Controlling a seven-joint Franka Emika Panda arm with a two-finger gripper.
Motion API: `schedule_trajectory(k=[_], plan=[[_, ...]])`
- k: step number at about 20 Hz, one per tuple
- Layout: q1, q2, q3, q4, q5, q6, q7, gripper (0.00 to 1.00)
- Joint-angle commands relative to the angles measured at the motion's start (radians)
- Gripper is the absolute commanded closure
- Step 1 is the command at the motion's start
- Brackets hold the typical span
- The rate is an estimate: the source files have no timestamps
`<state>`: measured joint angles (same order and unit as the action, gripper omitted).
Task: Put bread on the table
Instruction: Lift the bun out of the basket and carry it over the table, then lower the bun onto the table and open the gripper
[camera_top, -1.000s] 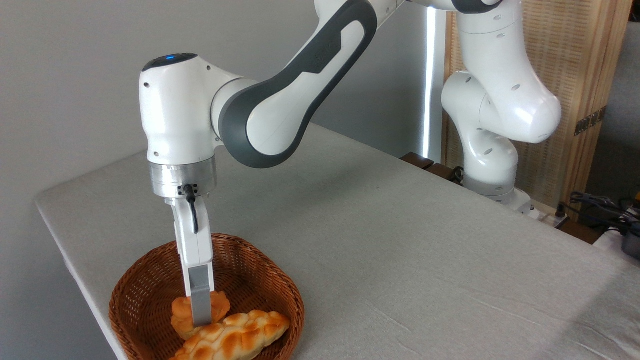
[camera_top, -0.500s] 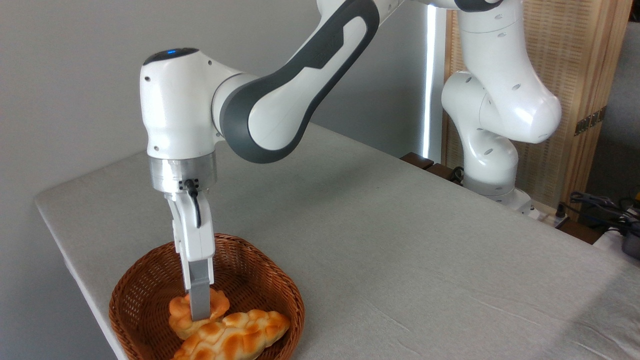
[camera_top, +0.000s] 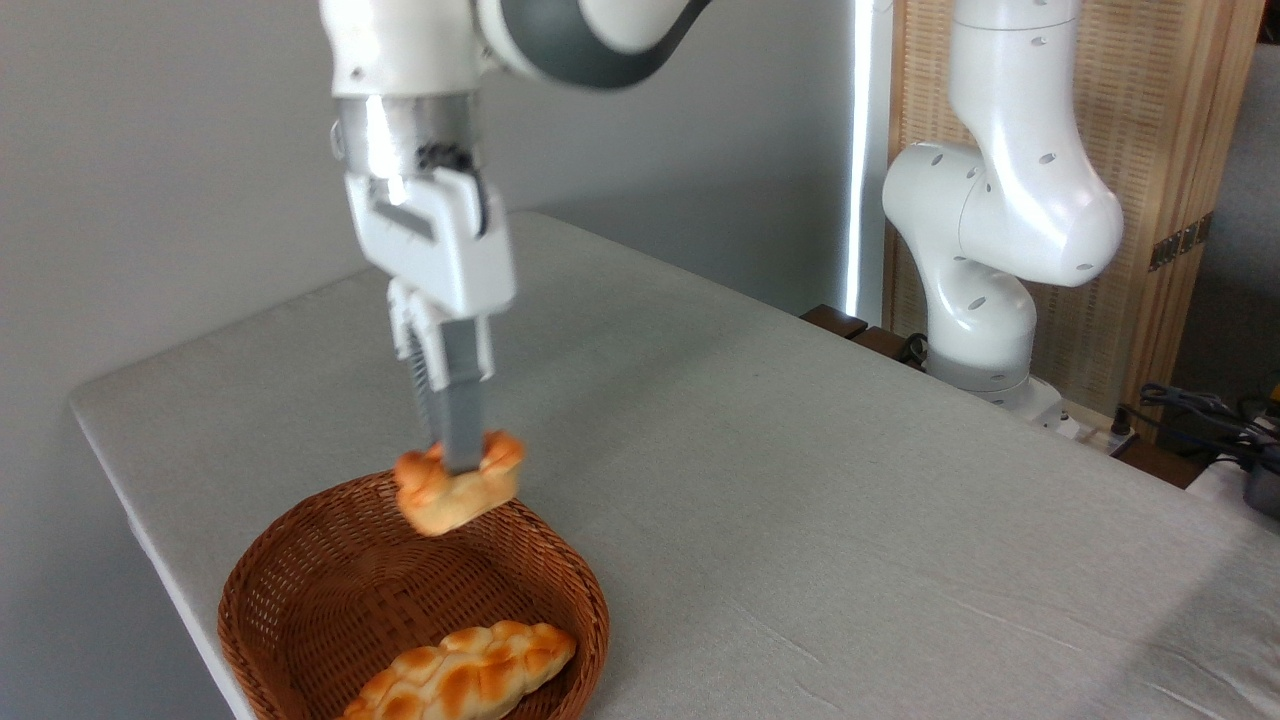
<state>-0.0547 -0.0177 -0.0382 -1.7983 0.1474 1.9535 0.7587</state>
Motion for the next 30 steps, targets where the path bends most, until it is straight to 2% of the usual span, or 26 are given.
schedule_trajectory(k=[1, 2, 4, 5, 6, 7, 9, 26, 30], plan=[[-0.048, -0.093, 0.064, -0.056, -0.02, -0.237, 0.02, 0.84], [-0.071, -0.109, 0.087, -0.088, -0.02, -0.248, 0.03, 0.73], [-0.118, -0.131, 0.109, -0.157, -0.02, -0.251, 0.03, 0.65], [-0.132, -0.131, 0.109, -0.183, -0.019, -0.255, 0.03, 0.56], [-0.14, -0.131, 0.109, -0.203, -0.019, -0.254, 0.028, 0.54], [-0.151, -0.128, 0.109, -0.216, -0.017, -0.252, 0.028, 0.47], [-0.157, -0.119, 0.106, -0.233, -0.017, -0.243, 0.028, 0.0], [-0.16, -0.102, 0.058, -0.24, -0.011, -0.197, 0.019, 0.0], [-0.157, -0.102, 0.064, -0.172, -0.009, -0.196, 0.014, 0.0]])
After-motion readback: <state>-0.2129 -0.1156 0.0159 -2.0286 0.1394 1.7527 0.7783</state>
